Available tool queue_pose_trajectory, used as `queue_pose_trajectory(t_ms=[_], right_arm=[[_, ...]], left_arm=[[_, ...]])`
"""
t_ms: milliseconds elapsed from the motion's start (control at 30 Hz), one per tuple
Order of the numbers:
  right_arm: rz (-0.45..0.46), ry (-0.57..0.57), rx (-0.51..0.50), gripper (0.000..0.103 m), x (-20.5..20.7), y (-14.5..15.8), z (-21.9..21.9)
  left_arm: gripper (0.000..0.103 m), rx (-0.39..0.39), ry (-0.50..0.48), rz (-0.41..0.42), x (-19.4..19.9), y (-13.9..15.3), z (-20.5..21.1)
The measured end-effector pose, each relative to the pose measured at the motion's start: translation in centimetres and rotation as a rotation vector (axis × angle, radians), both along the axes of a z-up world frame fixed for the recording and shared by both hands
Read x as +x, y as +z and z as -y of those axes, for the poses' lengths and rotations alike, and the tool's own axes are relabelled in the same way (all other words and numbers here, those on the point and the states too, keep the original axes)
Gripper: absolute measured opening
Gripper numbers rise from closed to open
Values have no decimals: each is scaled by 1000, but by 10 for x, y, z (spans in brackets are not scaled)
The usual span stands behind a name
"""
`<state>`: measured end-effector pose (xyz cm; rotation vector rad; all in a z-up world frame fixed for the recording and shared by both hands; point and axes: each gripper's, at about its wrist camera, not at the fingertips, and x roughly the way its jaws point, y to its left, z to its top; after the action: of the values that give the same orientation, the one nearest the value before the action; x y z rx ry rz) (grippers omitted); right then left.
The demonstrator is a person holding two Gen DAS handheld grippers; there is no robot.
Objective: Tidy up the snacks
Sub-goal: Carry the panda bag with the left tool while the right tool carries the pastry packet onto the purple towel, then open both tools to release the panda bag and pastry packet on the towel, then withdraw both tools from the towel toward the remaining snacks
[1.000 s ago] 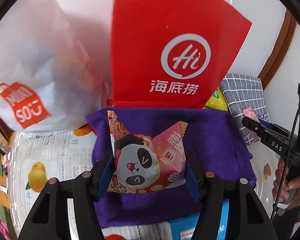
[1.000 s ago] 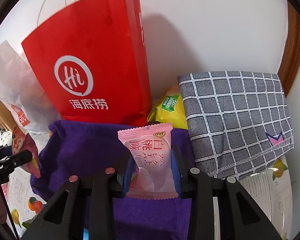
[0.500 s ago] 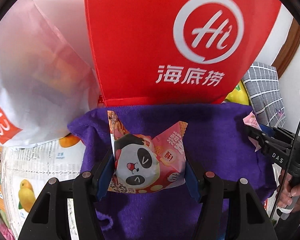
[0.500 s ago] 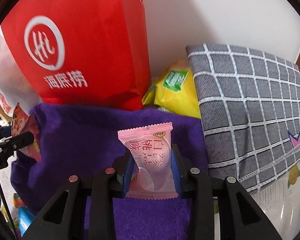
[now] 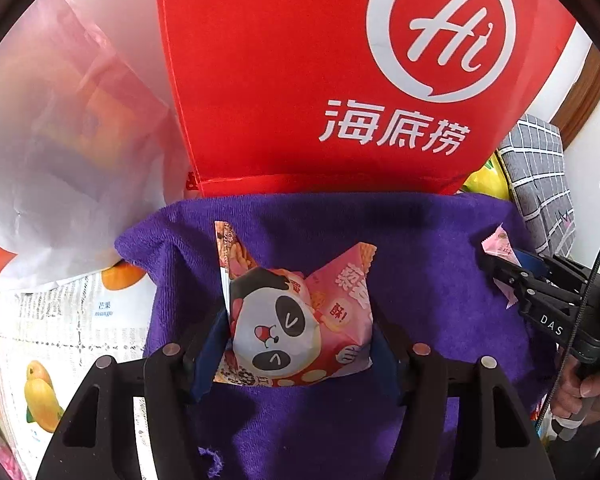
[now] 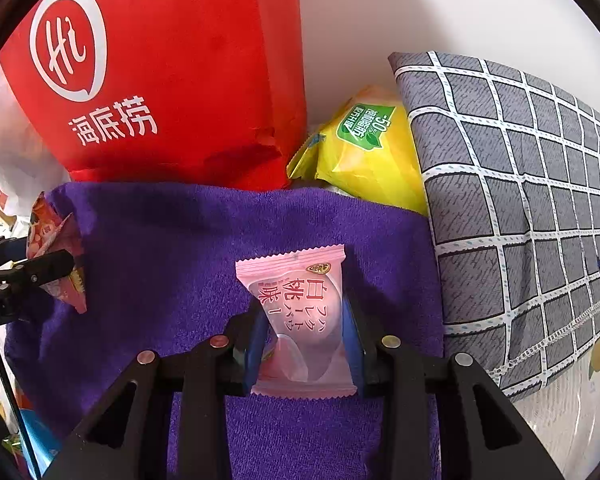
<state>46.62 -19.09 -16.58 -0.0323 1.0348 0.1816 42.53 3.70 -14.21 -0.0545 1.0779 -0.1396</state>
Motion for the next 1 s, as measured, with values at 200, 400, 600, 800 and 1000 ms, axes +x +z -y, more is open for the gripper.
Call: queue_pose_trajectory(t_ms=[200,400,600,800,1000], right_arm=[[22,-2,-10,50,-5,9,1],[75,-28,6,76,-18,35,2],[118,-55,-15,76,-40,59,1],[130,-88,24,76,-65,75,12],[178,-110,47,76,-97,94,17]], left_arm=[[83,-94,-17,16,-9,6,-5],[90,-62,-7,52,-22,17,-7],[90,-33,-16,75,-26,27,-8],[90,-54,-28,103,-42,41,-8],[90,-71,-23,141,-71,60,-17]])
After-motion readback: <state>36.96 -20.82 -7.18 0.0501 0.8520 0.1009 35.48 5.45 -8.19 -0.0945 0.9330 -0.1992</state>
